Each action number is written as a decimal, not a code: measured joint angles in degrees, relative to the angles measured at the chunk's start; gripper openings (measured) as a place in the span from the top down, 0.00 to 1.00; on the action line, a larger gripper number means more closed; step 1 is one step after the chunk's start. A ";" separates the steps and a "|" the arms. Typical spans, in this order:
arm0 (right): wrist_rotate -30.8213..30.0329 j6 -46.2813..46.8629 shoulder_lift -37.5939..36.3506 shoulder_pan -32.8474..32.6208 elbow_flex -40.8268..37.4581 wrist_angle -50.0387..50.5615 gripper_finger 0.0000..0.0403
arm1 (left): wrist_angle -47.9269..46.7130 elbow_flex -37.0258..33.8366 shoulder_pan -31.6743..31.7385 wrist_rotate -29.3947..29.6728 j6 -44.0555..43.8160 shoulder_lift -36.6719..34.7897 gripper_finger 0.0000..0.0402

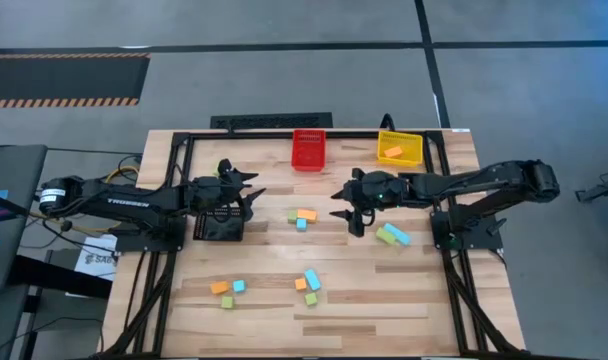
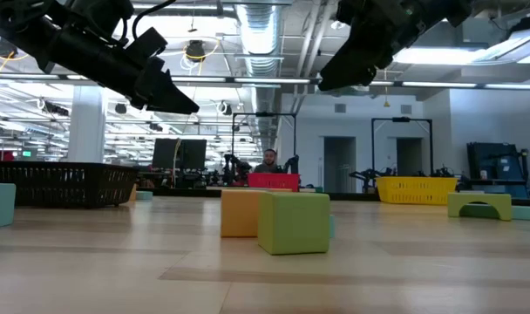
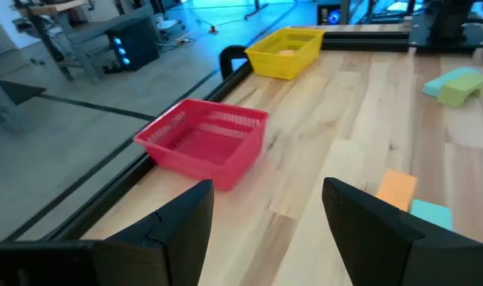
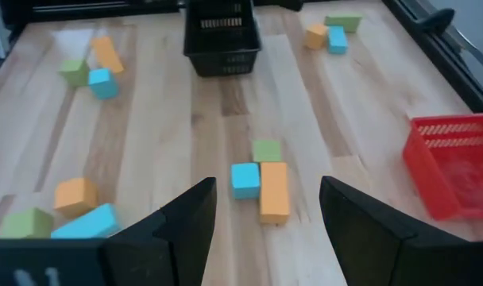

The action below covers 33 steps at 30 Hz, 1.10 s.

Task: Sort & place blocks by color
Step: Put the green block into the black bin

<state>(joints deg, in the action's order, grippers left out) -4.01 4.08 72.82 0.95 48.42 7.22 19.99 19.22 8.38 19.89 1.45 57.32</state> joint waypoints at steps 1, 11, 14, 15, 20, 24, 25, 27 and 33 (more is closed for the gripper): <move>0.00 0.00 0.00 -0.45 0.00 -0.15 0.39 | 0.00 0.00 0.00 -1.48 0.10 0.00 0.43; -0.09 0.51 3.70 -4.44 -0.07 -5.07 0.39 | 0.10 0.00 -1.95 -9.19 -1.15 0.00 0.43; -0.11 -1.38 6.55 -5.00 0.04 -8.08 0.39 | 0.00 0.00 -3.59 -9.15 -1.75 0.00 0.43; -0.11 -1.85 7.79 -5.15 0.07 -8.92 0.39 | 0.02 0.00 -4.22 -9.16 -1.80 0.00 0.43; 0.46 -2.47 13.91 -5.03 0.88 -13.04 0.39 | 0.18 0.00 -6.84 -9.14 -1.79 0.02 0.43; 2.48 -2.72 18.52 -6.30 3.83 -13.30 0.39 | 0.09 0.00 -8.67 -9.09 -1.77 0.02 0.43; 2.67 -2.70 19.70 -6.65 4.66 -13.24 0.39 | 0.07 0.00 -9.05 -9.11 -1.77 0.02 0.43; 2.77 -2.73 22.13 -7.27 6.45 -13.47 0.39 | 0.09 0.00 -9.66 -9.11 -1.77 0.02 0.43; 2.50 -2.43 27.91 -7.28 11.42 -10.99 0.39 | 0.04 0.00 -10.63 -9.04 -1.79 0.02 0.43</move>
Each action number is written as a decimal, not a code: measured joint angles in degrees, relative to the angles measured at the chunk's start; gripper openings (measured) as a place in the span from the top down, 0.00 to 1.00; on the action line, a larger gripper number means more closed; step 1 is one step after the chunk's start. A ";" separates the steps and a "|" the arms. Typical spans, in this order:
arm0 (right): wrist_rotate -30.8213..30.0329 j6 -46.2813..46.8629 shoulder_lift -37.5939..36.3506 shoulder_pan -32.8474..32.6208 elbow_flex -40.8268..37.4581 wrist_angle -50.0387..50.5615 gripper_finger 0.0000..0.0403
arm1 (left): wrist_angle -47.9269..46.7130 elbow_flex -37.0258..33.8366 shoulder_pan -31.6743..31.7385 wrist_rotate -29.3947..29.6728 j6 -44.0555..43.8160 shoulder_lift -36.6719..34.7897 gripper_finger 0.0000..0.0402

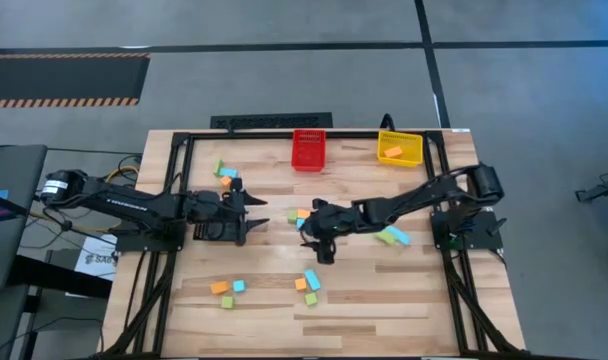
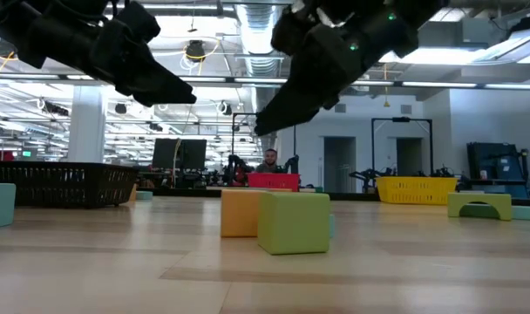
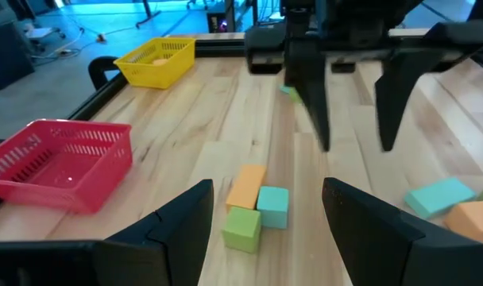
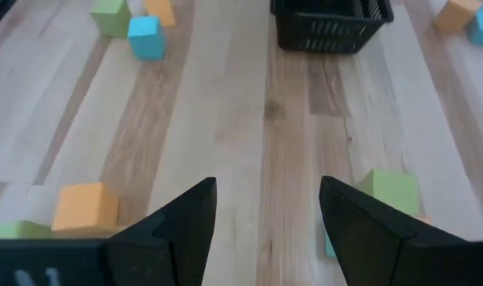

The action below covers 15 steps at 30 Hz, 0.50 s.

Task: Sort & place blocks by color
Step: Put the green block into the black bin

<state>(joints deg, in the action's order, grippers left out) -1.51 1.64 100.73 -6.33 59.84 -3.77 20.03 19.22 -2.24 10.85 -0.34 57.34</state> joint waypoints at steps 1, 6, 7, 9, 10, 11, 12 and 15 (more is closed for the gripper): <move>-0.03 0.53 0.14 0.00 0.80 1.44 0.39 | 0.00 0.00 -0.05 -0.01 0.01 0.00 0.43; -1.05 2.86 -2.36 -0.27 3.46 10.70 0.39 | 2.33 0.00 -0.43 -0.19 1.45 2.78 0.43; -2.24 3.11 -3.46 -0.59 3.45 12.70 0.39 | 3.57 0.00 -0.43 -0.70 1.59 3.90 0.43; -5.62 3.28 -5.52 -1.23 3.44 15.94 0.39 | 5.74 0.00 -0.43 -2.19 2.38 6.38 0.43; -7.63 3.31 -6.56 -1.72 3.42 18.24 0.39 | 6.47 0.00 -0.43 -2.83 2.99 7.55 0.43; -9.68 3.52 -7.36 -2.19 3.42 19.69 0.39 | 7.91 0.01 -0.43 -3.24 3.46 9.05 0.43; -11.70 4.02 -8.06 -2.71 3.42 20.87 0.39 | 8.74 0.04 -0.44 -3.56 3.79 10.14 0.43; -16.45 5.51 -10.76 -4.19 0.68 20.67 0.39 | 9.77 0.94 -0.43 -3.56 4.61 13.79 0.43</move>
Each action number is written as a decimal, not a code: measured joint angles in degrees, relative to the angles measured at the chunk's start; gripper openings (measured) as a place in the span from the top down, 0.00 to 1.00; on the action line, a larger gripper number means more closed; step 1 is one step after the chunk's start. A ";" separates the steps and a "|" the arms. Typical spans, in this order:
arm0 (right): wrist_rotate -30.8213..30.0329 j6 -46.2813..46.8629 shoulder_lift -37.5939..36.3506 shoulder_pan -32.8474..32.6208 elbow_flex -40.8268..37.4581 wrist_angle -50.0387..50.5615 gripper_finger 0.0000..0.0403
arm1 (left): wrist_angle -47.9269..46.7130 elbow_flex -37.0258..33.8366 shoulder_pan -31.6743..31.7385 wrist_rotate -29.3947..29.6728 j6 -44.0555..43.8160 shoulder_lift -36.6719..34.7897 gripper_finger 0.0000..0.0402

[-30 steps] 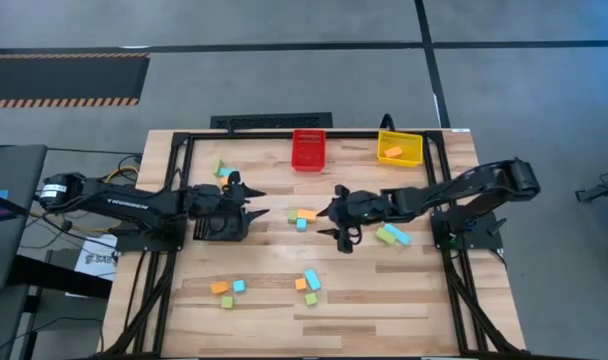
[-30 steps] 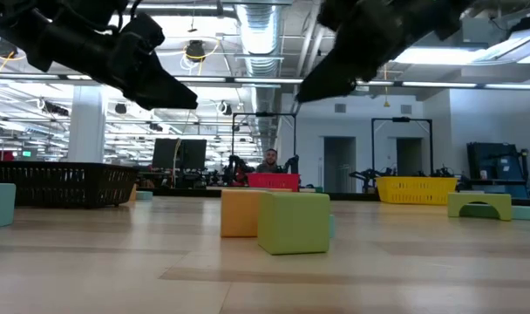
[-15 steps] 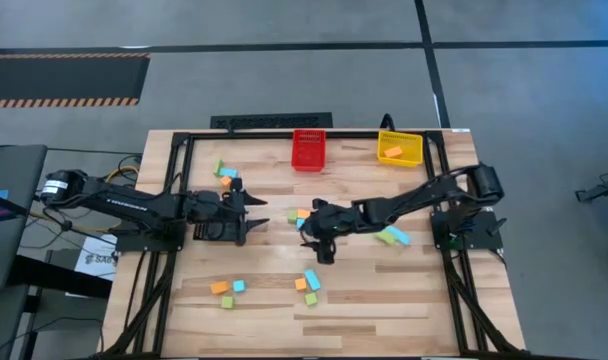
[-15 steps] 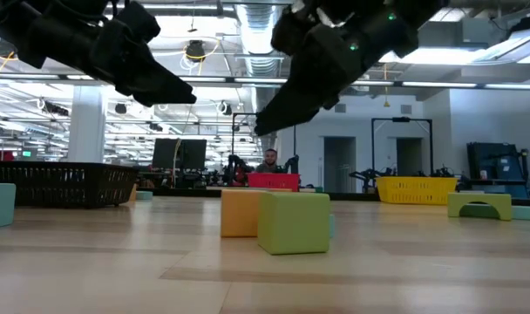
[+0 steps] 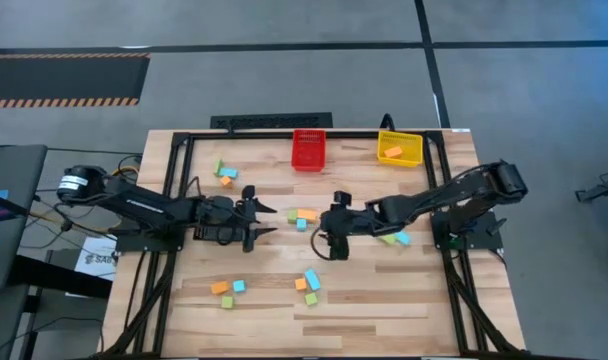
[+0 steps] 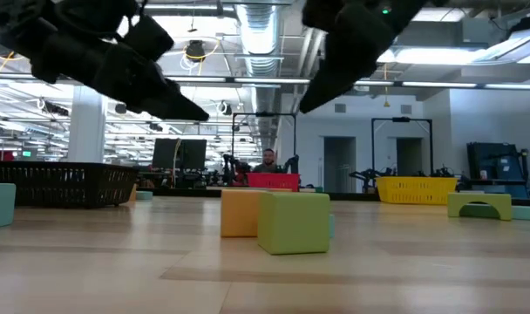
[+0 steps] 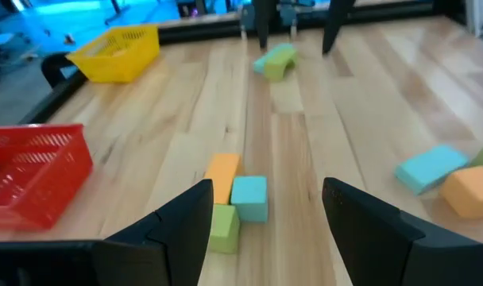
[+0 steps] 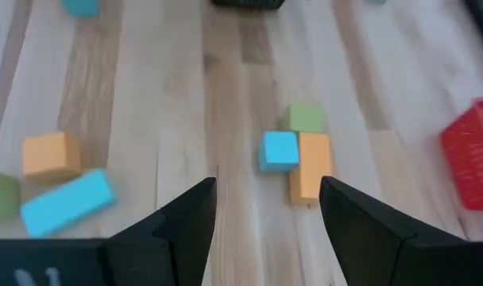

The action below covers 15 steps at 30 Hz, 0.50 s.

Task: Sort & place blocks by color
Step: Put the green block into the black bin

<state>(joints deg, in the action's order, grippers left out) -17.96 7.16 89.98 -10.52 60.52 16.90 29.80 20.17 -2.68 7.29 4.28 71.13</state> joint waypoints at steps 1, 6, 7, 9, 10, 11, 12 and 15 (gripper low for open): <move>-1.30 0.75 -0.81 -0.47 -1.27 -0.30 0.39 | 0.02 0.25 0.00 0.02 0.49 0.85 0.43; -4.64 3.46 -3.29 -1.73 -9.09 -10.35 0.39 | 0.40 4.45 0.00 0.00 2.72 7.91 0.43; -4.57 3.54 -3.60 -1.84 -10.43 -12.66 0.39 | 0.39 5.37 0.00 -0.05 3.53 9.60 0.43; -4.62 3.55 -4.26 -1.84 -12.57 -15.57 0.39 | 0.26 7.06 0.00 -0.26 5.34 12.79 0.43; -4.54 3.57 -4.13 -1.84 -12.93 -17.55 0.39 | 0.27 7.77 0.01 -0.47 5.94 14.09 0.43; -4.54 3.65 -4.18 -1.84 -13.17 -17.86 0.39 | 0.19 8.39 0.08 -0.44 6.44 15.31 0.43; -4.59 3.83 -4.26 -1.84 -13.26 -17.58 0.39 | 0.21 9.33 0.17 -0.44 7.04 16.81 0.43; -4.52 3.58 -4.34 -1.84 -13.27 -18.34 0.39 | 0.07 11.00 0.17 0.71 8.22 19.34 0.43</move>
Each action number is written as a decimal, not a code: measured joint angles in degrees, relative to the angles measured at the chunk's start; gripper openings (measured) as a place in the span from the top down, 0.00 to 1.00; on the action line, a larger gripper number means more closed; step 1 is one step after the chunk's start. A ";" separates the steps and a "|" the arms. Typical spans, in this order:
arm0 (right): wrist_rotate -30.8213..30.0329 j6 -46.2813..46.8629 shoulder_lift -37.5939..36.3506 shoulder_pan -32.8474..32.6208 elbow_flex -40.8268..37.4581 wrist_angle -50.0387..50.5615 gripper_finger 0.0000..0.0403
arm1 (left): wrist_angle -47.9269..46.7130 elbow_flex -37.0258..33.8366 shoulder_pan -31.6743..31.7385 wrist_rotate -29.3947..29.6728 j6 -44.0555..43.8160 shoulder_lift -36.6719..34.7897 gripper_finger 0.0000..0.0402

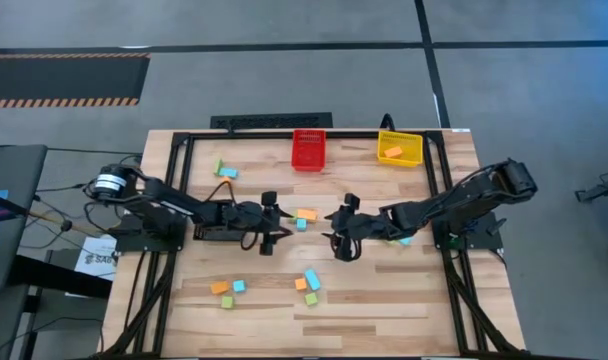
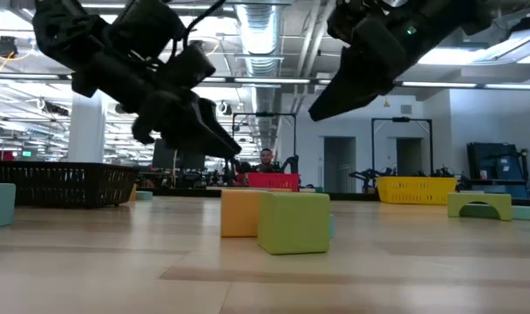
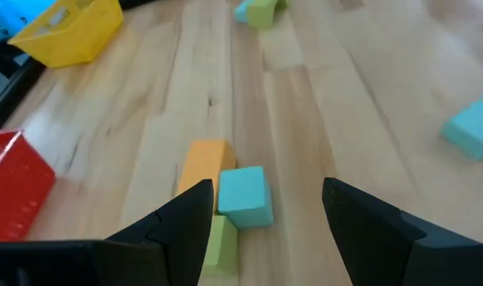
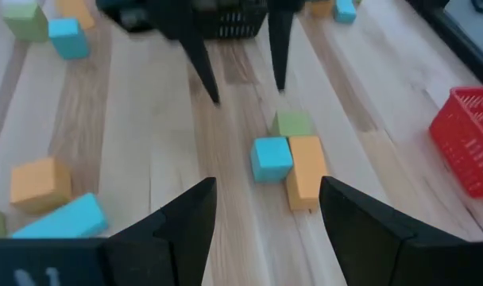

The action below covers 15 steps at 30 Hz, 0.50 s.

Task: Sort & place blocks by color
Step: Put the green block into the black bin

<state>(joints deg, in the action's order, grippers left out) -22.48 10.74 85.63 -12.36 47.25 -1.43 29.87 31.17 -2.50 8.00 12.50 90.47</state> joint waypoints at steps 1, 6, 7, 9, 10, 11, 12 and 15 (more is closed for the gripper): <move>0.01 -0.06 -0.01 0.00 0.08 -0.27 0.39 | 0.18 0.64 0.00 0.53 0.42 0.78 0.43; 0.04 -0.72 -0.01 0.00 0.04 -0.39 0.39 | -0.31 1.30 0.56 5.26 -0.78 1.50 0.43; 0.04 -0.72 -0.01 0.00 0.04 -0.39 0.39 | -0.91 1.30 1.04 5.11 -1.15 1.35 0.43; 0.04 -0.73 -0.01 0.00 0.04 -0.37 0.39 | -1.35 1.25 2.36 3.14 -2.21 1.13 0.43; 0.04 -0.74 -0.01 0.00 0.04 -0.40 0.39 | -1.39 1.28 3.18 1.27 -2.79 1.08 0.42; 0.04 -0.75 -0.01 0.00 0.04 -0.43 0.39 | -1.56 1.28 4.02 -0.94 -3.24 1.06 0.41; 0.04 -0.79 -0.01 0.00 0.04 -0.39 0.39 | -1.85 1.28 4.80 -2.75 -3.47 1.06 0.40; 0.07 -1.44 -0.01 0.00 0.04 -0.49 0.39 | -2.25 1.28 6.51 -2.84 -2.87 1.06 0.34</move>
<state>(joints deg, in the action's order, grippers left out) -22.41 9.30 85.62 -12.36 47.29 -1.93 27.62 32.45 4.01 5.15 9.63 91.53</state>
